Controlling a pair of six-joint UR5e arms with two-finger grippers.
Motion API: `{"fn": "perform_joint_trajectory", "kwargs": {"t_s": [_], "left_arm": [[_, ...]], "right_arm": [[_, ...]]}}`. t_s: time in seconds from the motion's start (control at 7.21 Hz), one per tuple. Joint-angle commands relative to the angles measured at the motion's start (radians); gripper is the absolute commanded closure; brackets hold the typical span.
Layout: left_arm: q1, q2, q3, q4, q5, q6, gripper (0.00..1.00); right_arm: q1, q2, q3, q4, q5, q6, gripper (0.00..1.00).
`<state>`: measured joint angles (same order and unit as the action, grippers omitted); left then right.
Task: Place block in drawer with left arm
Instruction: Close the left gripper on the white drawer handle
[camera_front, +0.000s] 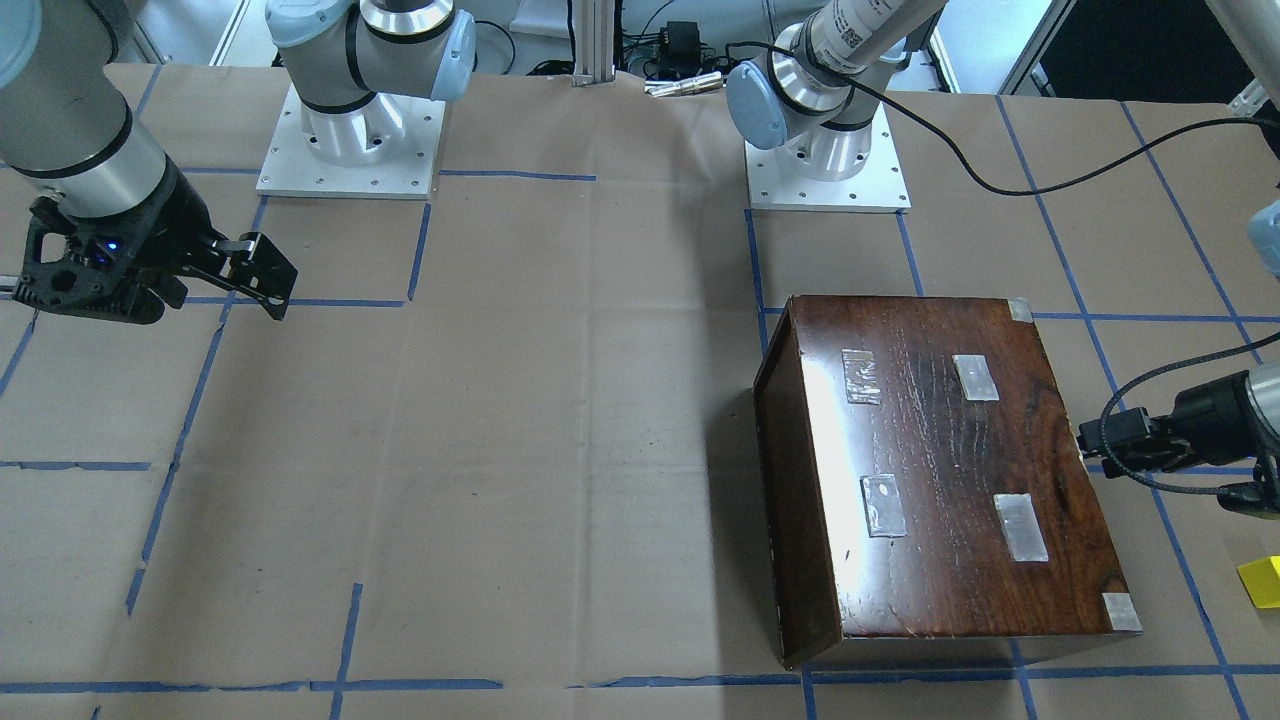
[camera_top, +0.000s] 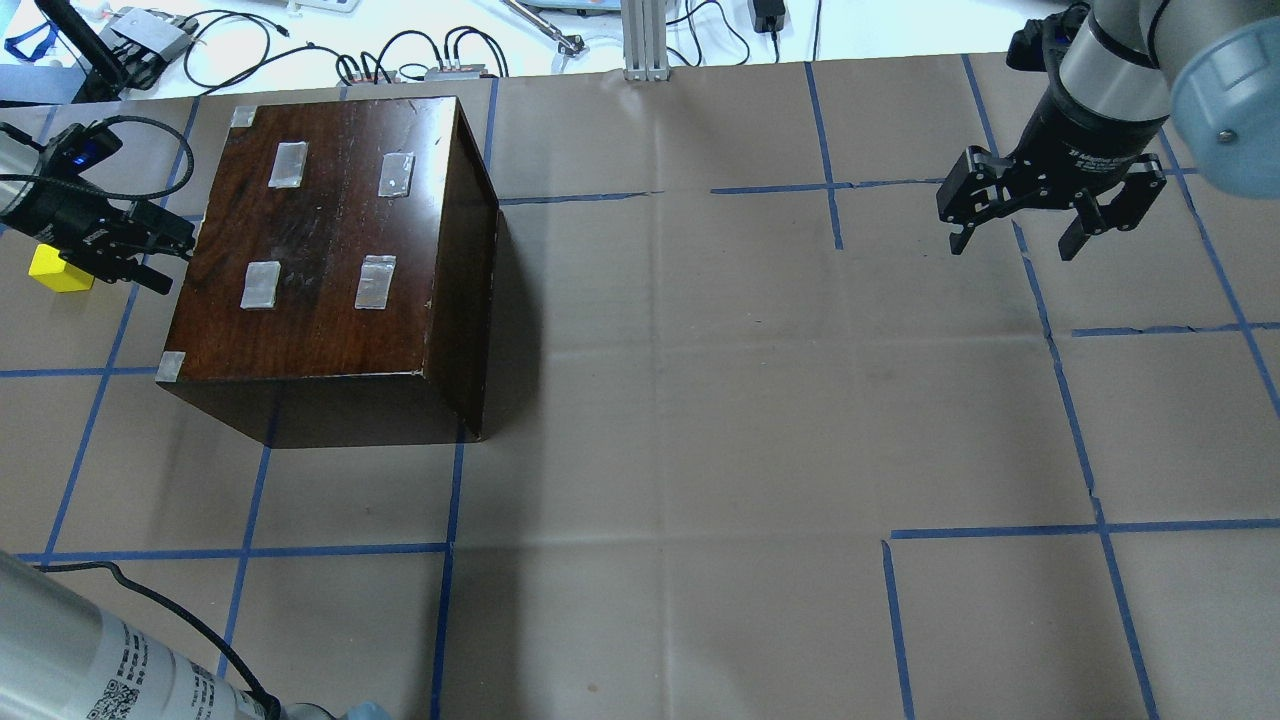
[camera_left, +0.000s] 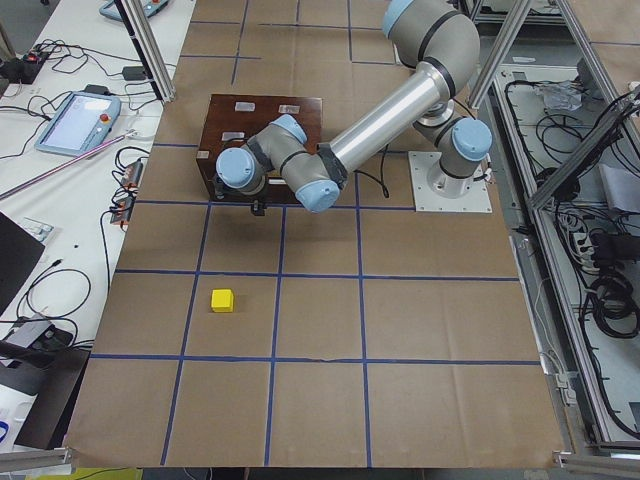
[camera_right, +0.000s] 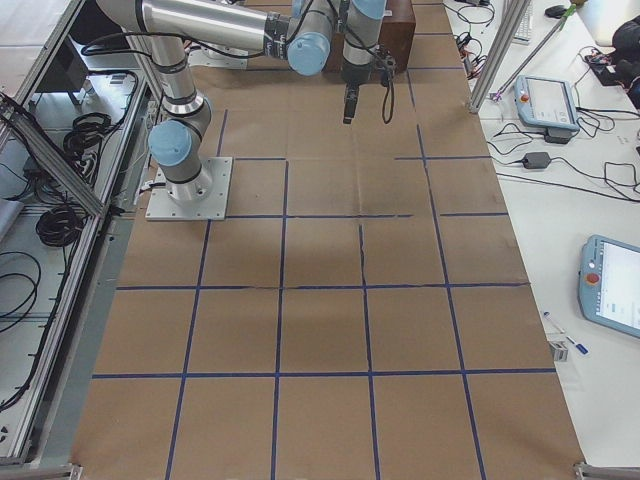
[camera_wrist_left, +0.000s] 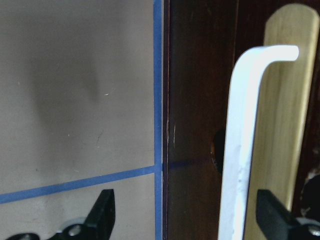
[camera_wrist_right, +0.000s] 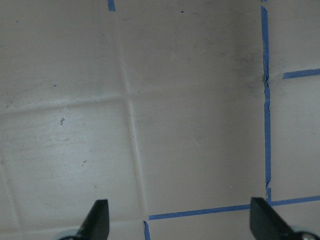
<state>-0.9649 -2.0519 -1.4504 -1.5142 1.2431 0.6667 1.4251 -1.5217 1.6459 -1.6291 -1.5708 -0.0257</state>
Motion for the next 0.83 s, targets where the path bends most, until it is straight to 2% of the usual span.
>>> {"fn": "perform_joint_trajectory", "kwargs": {"t_s": [0.0, 0.42, 0.69], "left_arm": [[0.0, -0.007, 0.001, 0.028, -0.004, -0.001, 0.01], [0.0, -0.01, 0.002, 0.051, -0.04, 0.004, 0.02], [0.002, -0.011, 0.005, 0.058, -0.033, 0.01, 0.02]], "right_arm": [[0.0, 0.0, 0.0, 0.0, 0.0, 0.0, 0.0], [0.0, 0.0, 0.0, 0.0, 0.0, 0.001, 0.0], [0.0, 0.0, 0.0, 0.0, 0.0, 0.0, 0.0]]}}
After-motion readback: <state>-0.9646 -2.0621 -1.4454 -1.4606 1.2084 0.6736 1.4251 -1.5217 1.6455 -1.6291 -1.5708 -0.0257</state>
